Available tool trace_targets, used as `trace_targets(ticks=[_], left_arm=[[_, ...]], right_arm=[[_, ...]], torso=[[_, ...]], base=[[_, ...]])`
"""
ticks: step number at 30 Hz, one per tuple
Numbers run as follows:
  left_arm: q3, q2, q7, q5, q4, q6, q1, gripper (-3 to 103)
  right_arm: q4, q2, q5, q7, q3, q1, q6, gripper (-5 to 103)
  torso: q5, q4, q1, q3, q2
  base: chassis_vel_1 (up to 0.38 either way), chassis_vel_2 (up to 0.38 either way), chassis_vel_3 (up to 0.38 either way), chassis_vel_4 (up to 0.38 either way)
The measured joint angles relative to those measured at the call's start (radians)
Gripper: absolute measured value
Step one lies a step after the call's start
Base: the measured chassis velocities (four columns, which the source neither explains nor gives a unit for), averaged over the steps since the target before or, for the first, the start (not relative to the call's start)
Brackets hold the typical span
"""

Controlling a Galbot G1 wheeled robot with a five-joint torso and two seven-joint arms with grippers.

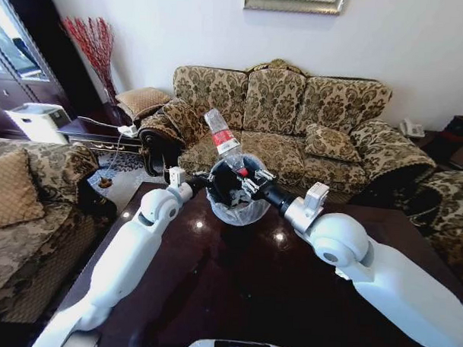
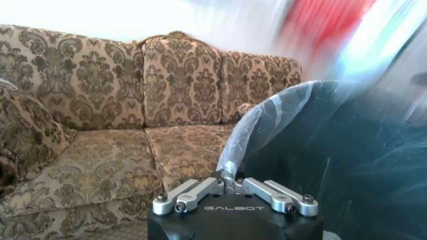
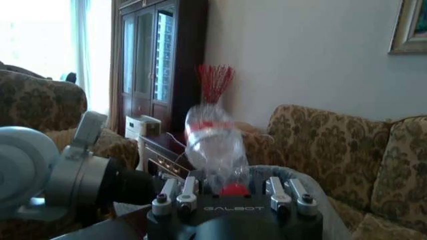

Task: Move to the front of the table and place the trash on the table into the trash bin.

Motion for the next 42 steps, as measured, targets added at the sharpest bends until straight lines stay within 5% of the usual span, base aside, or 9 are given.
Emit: trace_targets(ticks=[14,26,28,33,36,42], left_arm=[[-0.004,0.01,0.002,0.0,0.013,0.0,-0.01,2],[-0.058,0.041,0.042,0.026,0.045,0.0,0.026,2],[-0.075,0.052,0.058,0.027,0.04,-0.002,0.033,2],[-0.108,0.072,0.081,0.025,0.014,-0.005,0.054,2],[-0.138,0.09,0.094,0.022,-0.013,-0.005,0.087,2],[-0.158,0.105,0.101,0.022,-0.029,-0.006,0.111,2]], right_arm=[[-0.008,0.001,-0.005,0.023,0.014,0.011,0.02,94],[0.009,-0.049,-0.004,0.217,0.151,-0.028,0.005,100],[0.022,-0.063,-0.016,0.279,0.251,-0.139,-0.03,100],[0.01,-0.038,-0.064,0.281,0.494,-0.404,-0.056,100],[-0.003,0.059,-0.173,0.21,0.712,-0.708,-0.028,100],[0.013,0.235,-0.306,0.156,0.854,-0.926,0.03,100]], torso=[[-0.0001,0.0,0.0,0.0,0.0],[-0.0001,0.0005,0.0,0.0,0.0],[-0.0006,0.0004,0.0,0.0,0.0],[-0.0001,0.0,0.0,0.0,0.0],[0.0003,0.0,0.0,0.0,0.0],[-0.0003,0.0,0.0,0.0,0.0]], base=[[0.0,0.0,0.0,0.0],[0.0,0.0,0.0,0.0],[0.0,0.0,0.0,0.0],[0.0,0.0,0.0,0.0],[0.0,0.0,0.0,0.0],[0.0,0.0,0.0,0.0]])
